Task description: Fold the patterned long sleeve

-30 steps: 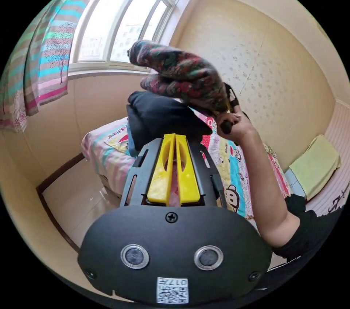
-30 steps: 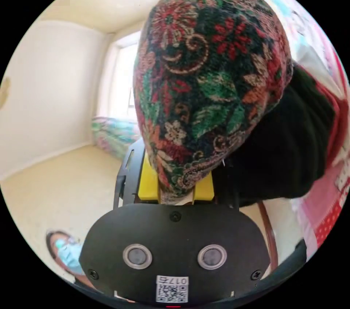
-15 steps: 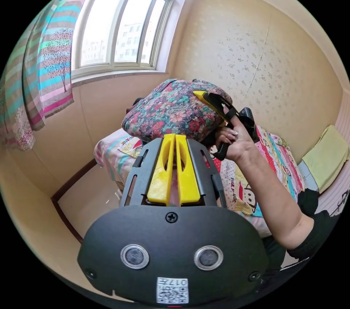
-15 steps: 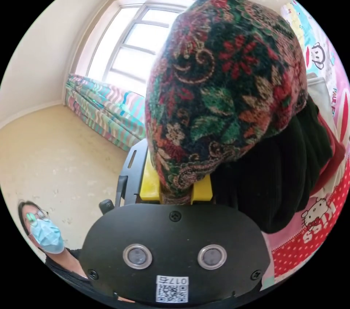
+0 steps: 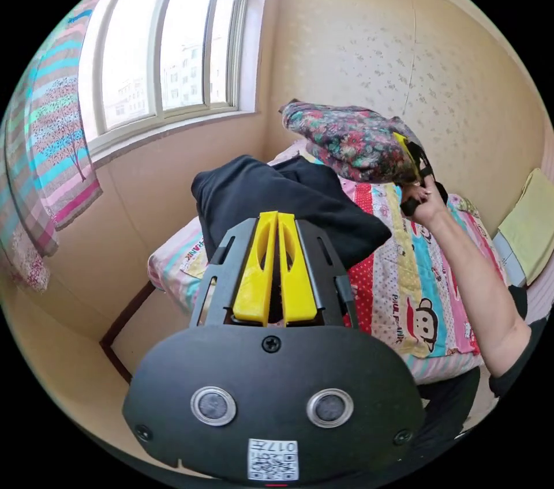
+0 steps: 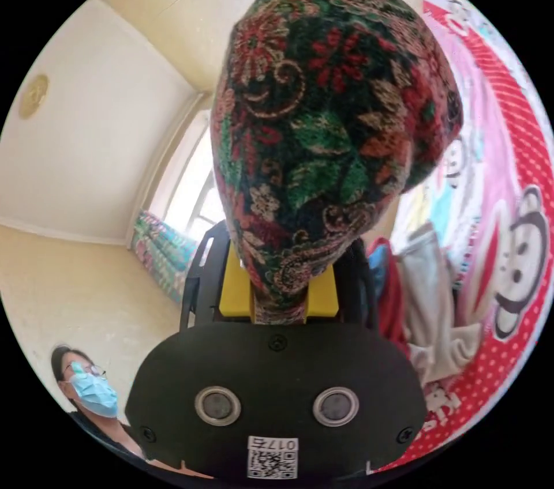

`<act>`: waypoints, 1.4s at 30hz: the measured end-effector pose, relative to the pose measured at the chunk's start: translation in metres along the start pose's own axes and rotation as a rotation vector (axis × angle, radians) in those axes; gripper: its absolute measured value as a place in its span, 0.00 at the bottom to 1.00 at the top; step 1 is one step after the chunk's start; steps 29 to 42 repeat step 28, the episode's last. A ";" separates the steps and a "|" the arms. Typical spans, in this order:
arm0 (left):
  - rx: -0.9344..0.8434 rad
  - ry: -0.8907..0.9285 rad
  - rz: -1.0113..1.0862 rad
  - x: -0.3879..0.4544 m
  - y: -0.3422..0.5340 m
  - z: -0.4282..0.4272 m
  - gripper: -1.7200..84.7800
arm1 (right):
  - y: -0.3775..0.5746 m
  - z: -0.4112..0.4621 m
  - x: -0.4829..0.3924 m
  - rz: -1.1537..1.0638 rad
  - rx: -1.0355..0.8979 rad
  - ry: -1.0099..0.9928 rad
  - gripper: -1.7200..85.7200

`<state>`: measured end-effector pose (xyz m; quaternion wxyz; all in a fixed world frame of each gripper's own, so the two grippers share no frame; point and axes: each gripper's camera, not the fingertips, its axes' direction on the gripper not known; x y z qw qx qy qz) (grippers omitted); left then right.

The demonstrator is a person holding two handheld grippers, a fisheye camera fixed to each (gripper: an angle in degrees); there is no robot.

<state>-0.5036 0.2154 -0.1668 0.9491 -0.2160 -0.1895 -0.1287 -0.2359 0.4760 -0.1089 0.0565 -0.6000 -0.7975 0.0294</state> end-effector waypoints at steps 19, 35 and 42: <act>-0.004 -0.150 0.101 0.121 -0.002 0.086 0.01 | 0.127 -0.239 0.034 0.209 -0.295 -0.175 0.15; 0.085 -0.645 0.266 0.196 0.038 0.103 0.01 | 0.201 -0.348 -0.040 0.067 -0.220 -0.156 0.14; 0.085 -0.645 0.266 0.196 0.038 0.103 0.01 | 0.201 -0.348 -0.040 0.067 -0.220 -0.156 0.14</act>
